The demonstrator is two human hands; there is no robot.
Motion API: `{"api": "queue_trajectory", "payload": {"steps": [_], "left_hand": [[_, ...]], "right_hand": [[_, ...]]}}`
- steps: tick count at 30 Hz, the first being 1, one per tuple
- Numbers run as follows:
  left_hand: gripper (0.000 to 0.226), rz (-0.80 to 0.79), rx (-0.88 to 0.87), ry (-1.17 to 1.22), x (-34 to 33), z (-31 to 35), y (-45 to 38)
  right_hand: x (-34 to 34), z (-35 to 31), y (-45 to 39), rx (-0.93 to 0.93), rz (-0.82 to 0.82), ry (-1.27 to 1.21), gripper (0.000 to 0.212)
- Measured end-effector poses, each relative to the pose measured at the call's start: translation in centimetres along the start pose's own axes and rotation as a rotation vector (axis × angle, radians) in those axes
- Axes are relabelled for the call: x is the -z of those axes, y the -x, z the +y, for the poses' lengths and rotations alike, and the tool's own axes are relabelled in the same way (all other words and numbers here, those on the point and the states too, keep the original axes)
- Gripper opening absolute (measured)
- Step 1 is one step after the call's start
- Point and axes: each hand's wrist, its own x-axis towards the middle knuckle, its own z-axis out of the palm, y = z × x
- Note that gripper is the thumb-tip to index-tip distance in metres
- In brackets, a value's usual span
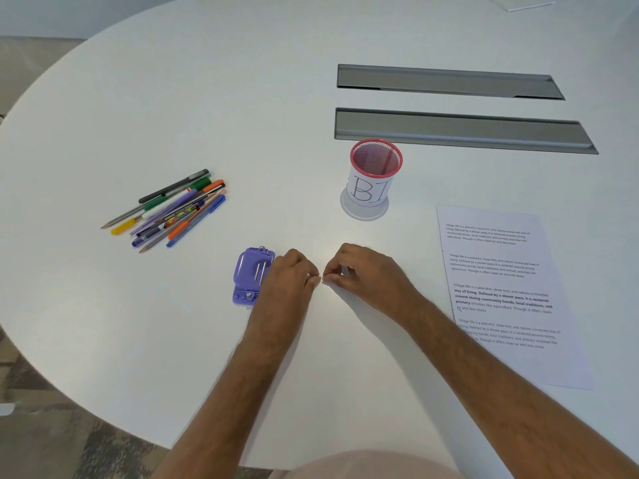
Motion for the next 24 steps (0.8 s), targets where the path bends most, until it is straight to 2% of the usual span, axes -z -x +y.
{"api": "queue_trajectory", "payload": {"steps": [2, 4, 7, 9, 11, 14, 16, 20, 24], "left_hand": [[0.013, -0.045, -0.057, -0.157, 0.0, 0.2, 0.2], [0.024, -0.062, -0.111, -0.287, 0.1, 0.6, 0.4], [0.028, -0.042, -0.159, -0.445, -0.4, 0.8, 0.3], [0.024, -0.055, -0.162, -0.505, -1.1, 0.4, 0.4], [0.029, -0.067, -0.170, -0.521, -1.4, -0.1, 0.3], [0.040, -0.137, -0.118, -0.522, -1.3, -0.2, -0.2], [0.034, -0.148, -0.040, -0.427, -1.0, -0.2, -0.6], [0.013, 0.030, 0.213, 0.175, -0.3, -0.5, -0.1], [0.022, 0.066, 0.392, 0.464, 0.2, -1.0, -0.6]], "right_hand": [[0.1, -0.2, 0.0, 0.022, -0.018, 0.034, 0.011], [0.1, -0.5, 0.1, 0.042, -0.030, 0.077, 0.017], [0.2, -0.9, 0.2, 0.059, -0.029, 0.142, 0.020], [0.1, -1.1, 0.3, 0.074, -0.021, 0.185, 0.019], [0.2, -1.2, 0.5, 0.076, -0.019, 0.197, 0.016], [0.6, -0.8, 0.8, 0.028, -0.023, 0.051, 0.009], [0.9, -0.4, 1.0, -0.005, -0.020, -0.061, 0.008], [1.1, 0.3, 1.2, -0.059, -0.002, -0.261, 0.011], [1.6, 0.8, 1.3, -0.105, 0.033, -0.388, 0.011]]}}
